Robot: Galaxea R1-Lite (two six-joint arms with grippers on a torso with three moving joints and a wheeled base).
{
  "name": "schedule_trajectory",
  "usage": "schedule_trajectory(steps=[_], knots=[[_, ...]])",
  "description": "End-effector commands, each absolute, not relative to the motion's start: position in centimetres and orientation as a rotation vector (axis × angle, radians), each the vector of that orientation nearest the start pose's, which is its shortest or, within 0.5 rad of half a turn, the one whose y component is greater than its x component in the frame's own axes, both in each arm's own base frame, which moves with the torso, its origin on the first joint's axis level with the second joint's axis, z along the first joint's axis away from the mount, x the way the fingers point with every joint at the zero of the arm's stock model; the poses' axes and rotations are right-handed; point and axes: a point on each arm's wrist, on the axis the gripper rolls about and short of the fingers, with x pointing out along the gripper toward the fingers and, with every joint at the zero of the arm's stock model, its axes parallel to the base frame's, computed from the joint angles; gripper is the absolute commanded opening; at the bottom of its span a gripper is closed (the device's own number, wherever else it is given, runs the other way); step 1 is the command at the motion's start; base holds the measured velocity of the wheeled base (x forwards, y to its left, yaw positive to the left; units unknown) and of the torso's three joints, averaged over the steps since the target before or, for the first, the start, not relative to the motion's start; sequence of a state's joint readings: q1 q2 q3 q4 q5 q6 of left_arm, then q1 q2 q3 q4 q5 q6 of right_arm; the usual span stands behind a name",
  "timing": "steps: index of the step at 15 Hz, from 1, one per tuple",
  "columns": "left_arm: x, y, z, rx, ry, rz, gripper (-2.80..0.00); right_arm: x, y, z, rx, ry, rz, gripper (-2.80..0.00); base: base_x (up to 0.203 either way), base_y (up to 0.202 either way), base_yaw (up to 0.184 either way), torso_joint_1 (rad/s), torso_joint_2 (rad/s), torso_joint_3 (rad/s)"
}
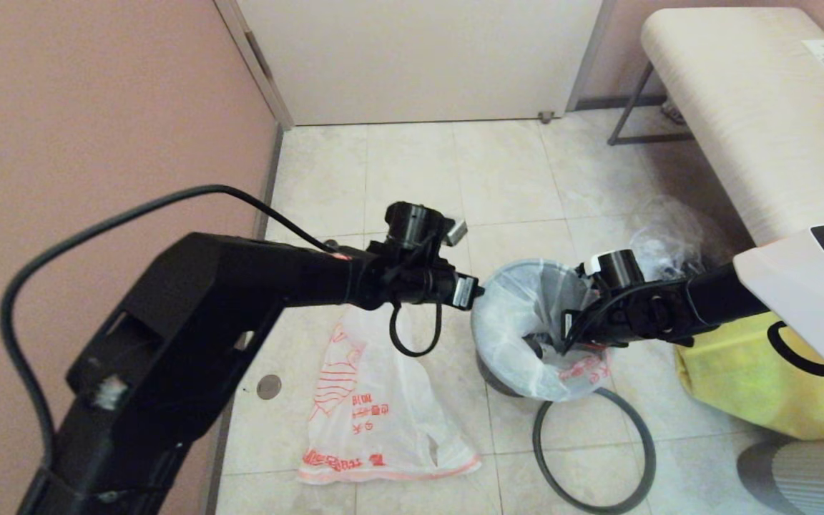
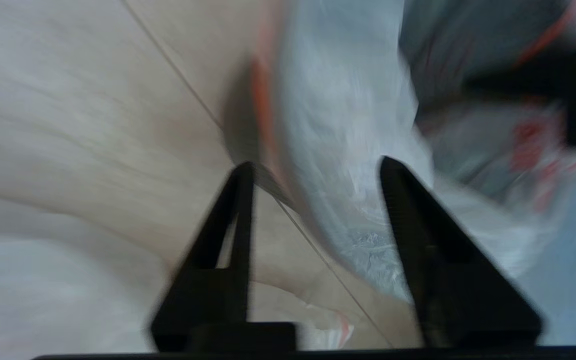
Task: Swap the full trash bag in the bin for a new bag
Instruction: Place the trash bag on the floor
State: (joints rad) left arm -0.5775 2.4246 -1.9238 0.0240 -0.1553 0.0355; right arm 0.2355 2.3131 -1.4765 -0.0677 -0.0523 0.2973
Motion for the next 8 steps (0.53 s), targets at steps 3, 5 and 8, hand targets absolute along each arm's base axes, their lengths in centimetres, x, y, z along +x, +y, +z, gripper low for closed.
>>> schedule_trajectory(steps=[3,5,8], knots=[[43.0,-30.0,6.3,0.169,0.581,-0.753,0.0,43.9,10.4,7.0,0.175,0.778,0.059,-2.8,0.0,0.0,0.0,0.0,0.0,0.0],[43.3,-30.2,5.6,0.169,0.566,-0.739,0.0,43.8,10.5,7.3,0.175,0.773,0.061,-2.8,0.0,0.0,0.0,0.0,0.0,0.0],[44.0,-30.3,4.6,0.174,0.498,-0.657,-2.8,43.5,10.6,8.3,0.177,0.752,0.068,-2.8,0.0,0.0,0.0,0.0,0.0,0.0]])
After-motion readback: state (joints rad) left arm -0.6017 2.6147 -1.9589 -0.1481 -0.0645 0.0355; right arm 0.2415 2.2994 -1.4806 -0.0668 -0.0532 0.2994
